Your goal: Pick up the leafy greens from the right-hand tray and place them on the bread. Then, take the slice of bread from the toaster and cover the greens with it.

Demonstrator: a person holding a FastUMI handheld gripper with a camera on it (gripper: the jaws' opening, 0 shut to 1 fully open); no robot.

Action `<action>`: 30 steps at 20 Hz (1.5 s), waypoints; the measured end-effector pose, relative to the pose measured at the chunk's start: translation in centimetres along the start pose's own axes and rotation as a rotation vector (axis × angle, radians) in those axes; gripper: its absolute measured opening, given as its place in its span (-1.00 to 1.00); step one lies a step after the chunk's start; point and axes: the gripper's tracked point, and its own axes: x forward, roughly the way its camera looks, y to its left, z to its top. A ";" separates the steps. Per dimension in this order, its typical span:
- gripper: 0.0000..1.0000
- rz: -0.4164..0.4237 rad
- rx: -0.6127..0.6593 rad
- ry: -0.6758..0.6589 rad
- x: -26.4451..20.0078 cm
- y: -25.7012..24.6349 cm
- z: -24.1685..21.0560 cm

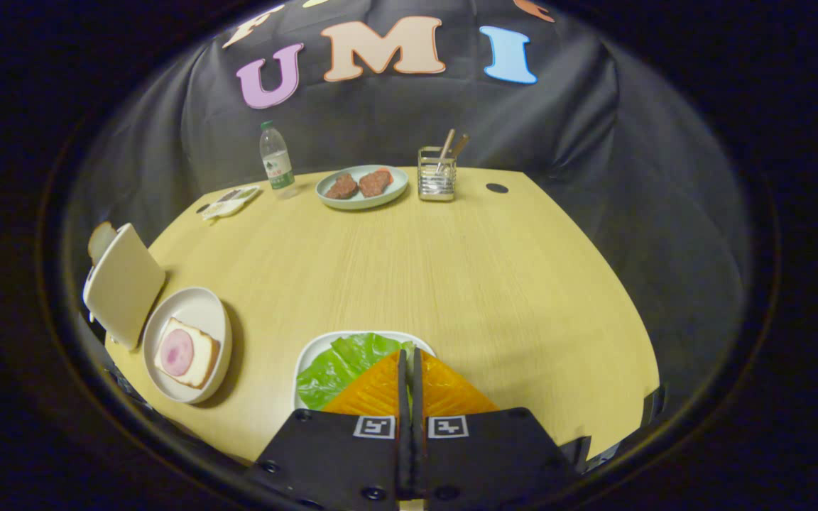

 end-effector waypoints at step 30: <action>-0.94 0.496 0.183 0.008 -6.5 32.0 2.7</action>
